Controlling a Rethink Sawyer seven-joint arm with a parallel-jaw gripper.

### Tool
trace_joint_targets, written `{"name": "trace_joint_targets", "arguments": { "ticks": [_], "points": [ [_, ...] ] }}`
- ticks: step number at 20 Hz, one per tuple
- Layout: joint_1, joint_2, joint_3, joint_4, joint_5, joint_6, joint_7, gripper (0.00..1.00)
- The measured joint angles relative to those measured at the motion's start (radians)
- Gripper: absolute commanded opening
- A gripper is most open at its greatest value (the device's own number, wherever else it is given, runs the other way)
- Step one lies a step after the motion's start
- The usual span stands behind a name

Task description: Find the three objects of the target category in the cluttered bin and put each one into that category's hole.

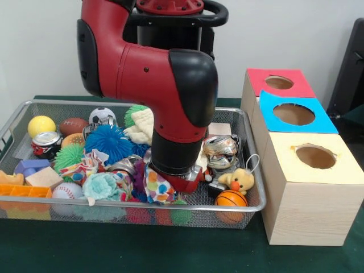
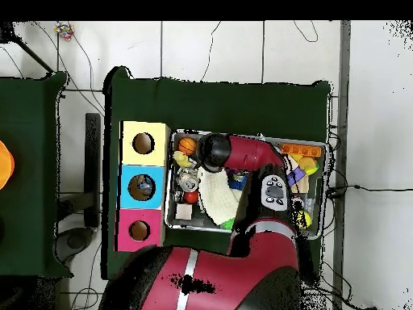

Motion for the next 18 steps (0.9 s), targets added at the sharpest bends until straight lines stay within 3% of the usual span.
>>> {"name": "trace_joint_targets", "arguments": {
  "ticks": [18],
  "points": [
    [-0.031,-0.046,0.054,0.064,-0.001,-0.001,0.0,0.0]
  ]
}}
